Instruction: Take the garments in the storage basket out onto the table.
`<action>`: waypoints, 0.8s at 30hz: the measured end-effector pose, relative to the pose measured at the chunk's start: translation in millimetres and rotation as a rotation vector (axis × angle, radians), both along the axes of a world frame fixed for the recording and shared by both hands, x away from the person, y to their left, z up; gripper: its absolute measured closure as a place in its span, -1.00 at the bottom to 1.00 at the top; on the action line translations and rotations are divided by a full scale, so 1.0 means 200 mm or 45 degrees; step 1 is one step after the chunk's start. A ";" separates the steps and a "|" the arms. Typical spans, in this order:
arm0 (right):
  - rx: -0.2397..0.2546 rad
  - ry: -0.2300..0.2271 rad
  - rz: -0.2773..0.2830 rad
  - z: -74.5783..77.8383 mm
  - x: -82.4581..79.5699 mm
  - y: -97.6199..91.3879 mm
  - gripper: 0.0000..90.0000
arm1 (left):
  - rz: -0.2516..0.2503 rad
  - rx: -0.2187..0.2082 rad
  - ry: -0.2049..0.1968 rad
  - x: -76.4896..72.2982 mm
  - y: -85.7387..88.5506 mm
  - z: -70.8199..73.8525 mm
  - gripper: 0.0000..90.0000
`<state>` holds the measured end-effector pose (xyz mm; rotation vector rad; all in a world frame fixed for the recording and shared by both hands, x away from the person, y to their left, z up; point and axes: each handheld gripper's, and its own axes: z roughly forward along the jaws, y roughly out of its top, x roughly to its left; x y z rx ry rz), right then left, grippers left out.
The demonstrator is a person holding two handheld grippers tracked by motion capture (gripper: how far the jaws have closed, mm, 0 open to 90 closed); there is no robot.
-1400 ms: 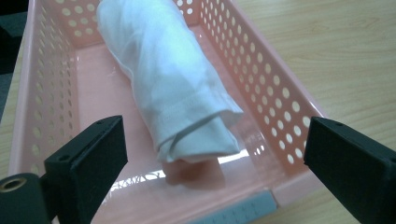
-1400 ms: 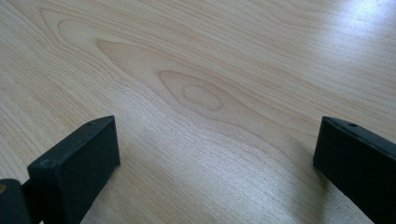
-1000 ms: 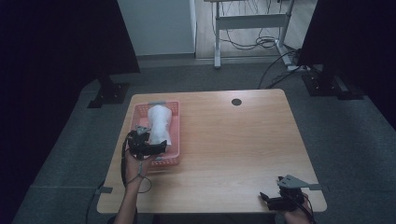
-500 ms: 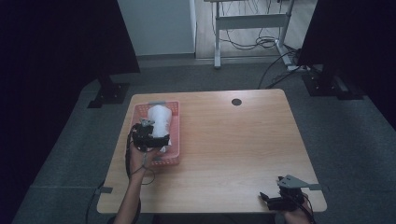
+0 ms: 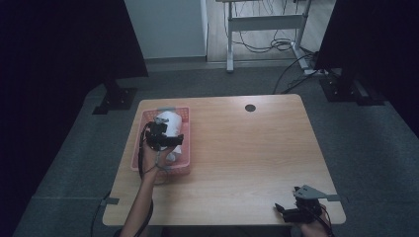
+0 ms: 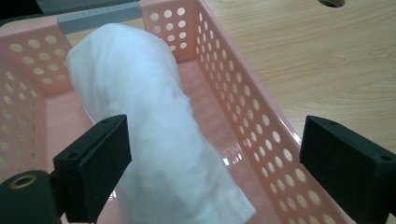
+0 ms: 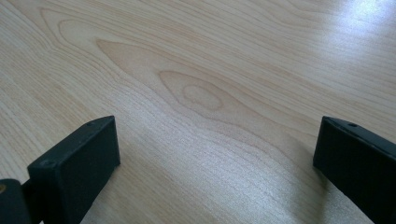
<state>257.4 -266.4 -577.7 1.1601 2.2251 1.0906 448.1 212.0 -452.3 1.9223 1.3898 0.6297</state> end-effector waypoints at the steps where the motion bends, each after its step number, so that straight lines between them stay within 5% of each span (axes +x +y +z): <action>1: 0.000 0.000 0.000 0.00 0.00 0.00 -1.00 | 0.006 0.001 0.003 0.01 0.00 0.00 -0.81; 24: 0.000 -0.001 0.001 0.00 0.00 0.00 -1.00 | 0.133 0.089 0.162 0.23 0.01 -0.17 -0.75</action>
